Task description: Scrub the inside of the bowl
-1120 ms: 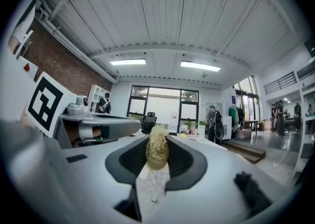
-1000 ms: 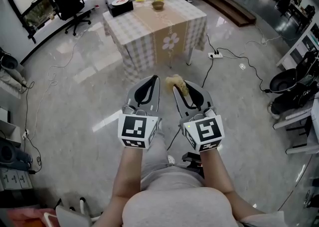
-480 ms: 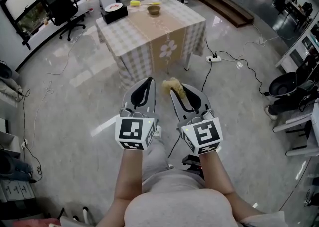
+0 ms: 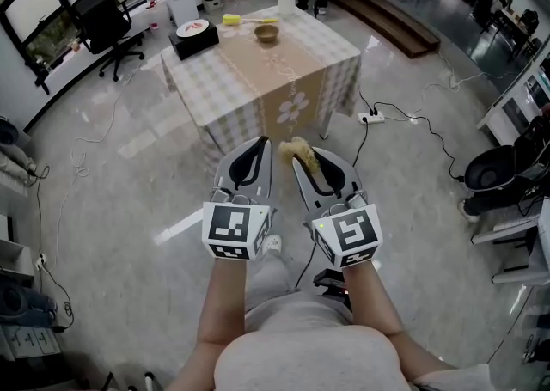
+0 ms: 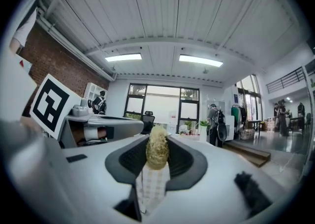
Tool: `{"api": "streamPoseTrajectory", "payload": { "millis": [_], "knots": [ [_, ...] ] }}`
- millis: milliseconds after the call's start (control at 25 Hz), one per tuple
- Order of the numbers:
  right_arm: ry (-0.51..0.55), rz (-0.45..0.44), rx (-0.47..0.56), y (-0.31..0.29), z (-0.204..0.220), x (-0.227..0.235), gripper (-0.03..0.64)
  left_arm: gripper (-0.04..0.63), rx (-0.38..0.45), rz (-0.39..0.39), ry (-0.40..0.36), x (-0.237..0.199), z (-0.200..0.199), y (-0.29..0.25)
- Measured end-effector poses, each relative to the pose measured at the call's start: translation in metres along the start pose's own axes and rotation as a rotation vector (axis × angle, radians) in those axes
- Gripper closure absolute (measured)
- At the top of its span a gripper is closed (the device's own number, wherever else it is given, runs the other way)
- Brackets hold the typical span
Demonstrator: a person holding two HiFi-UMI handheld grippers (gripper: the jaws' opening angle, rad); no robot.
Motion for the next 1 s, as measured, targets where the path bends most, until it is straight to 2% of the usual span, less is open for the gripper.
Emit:
{"api": "streamPoseTrajectory", "payload": {
  "millis": [800, 1000],
  "knots": [
    [0.001, 0.065, 0.009, -0.162, -0.015, 0.104, 0.517, 0.592, 0.002, 0.068, -0.004, -0.108, -0.003, -0.171],
    [-0.035, 0.072, -0.015, -0.184, 0.002, 0.117, 0.517, 0.592, -0.009, 0.058, 0.018, -0.13, 0.006, -0.194]
  ]
}}
Point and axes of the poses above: the fingertips, and each gripper's own axes: y backward along the fingers, x to its right, z out of its underside, the point moved 9 cm from there along y, backward along the fingers, and after that the axes turned 8 degrees about -z, right-handed, at the moved point
